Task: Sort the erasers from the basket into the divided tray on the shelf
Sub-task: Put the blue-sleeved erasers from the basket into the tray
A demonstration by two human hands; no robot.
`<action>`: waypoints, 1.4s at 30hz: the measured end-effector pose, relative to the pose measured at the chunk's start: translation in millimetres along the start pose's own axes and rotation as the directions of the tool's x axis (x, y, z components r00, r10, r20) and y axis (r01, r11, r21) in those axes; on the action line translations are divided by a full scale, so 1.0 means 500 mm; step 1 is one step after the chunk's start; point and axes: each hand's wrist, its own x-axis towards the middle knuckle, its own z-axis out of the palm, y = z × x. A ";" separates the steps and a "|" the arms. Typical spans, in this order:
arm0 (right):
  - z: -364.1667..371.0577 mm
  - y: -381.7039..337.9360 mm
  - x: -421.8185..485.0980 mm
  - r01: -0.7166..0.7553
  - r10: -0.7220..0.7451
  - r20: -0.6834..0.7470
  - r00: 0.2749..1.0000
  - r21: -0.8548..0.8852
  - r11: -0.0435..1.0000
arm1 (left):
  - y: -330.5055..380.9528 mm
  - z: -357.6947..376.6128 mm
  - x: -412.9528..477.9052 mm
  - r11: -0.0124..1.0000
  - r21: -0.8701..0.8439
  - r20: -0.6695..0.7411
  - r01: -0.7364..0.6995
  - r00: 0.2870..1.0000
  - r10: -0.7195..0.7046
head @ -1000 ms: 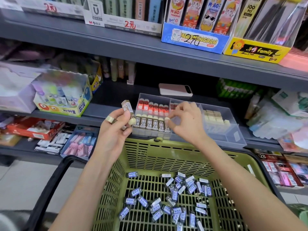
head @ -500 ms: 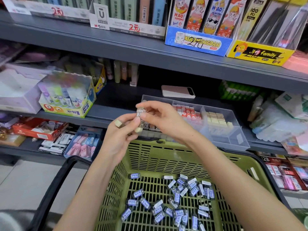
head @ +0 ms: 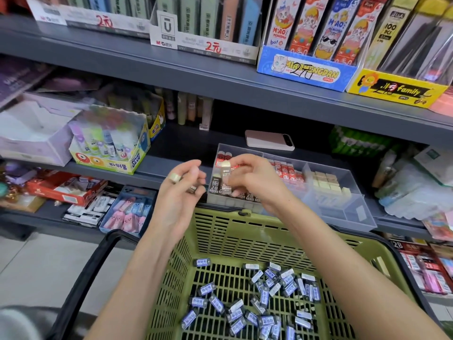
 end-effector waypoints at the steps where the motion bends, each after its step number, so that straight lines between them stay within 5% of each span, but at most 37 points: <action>1: 0.002 0.000 0.007 -0.044 0.045 -0.026 0.999 0.060 0.997 | 0.000 -0.003 0.002 1.000 -0.021 -0.049 -0.014 0.999 0.013; 9: 0.029 0.012 0.048 -0.231 0.245 -0.155 0.957 0.102 0.968 | -0.005 -0.010 0.011 0.998 0.003 -0.309 -0.064 0.949 0.062; 14: 0.039 0.013 0.054 -0.186 0.170 -0.178 0.969 -0.081 0.979 | -0.006 -0.014 0.012 0.995 0.075 -0.359 -0.059 0.930 0.082; 21: 0.049 0.012 0.047 -0.113 0.057 -0.187 0.981 -0.304 0.946 | -0.011 -0.019 0.005 0.947 0.282 -0.218 -0.152 0.951 0.217; 24: 0.053 0.007 0.037 0.018 -0.140 -0.233 0.962 -0.459 0.888 | -0.011 -0.019 0.002 0.926 0.336 -0.197 -0.171 0.949 0.247; 27: 0.048 -0.008 0.013 0.156 -0.194 -0.146 0.970 -0.238 0.959 | -0.012 -0.017 -0.001 0.905 0.378 -0.154 -0.198 0.950 0.272; 32: 0.043 -0.012 -0.005 0.123 -0.118 -0.060 0.991 0.089 0.988 | -0.015 -0.007 -0.010 0.874 0.416 -0.021 -0.252 0.958 0.287; 36: -0.015 -0.016 0.015 -0.041 0.071 -0.128 0.989 0.221 0.974 | -0.017 -0.022 -0.011 0.628 0.712 0.089 -0.315 0.927 0.364; 42: -0.012 0.009 0.042 -0.202 0.184 -0.173 0.967 -0.095 0.975 | -0.030 -0.020 -0.008 0.256 0.892 0.291 -0.372 0.907 0.304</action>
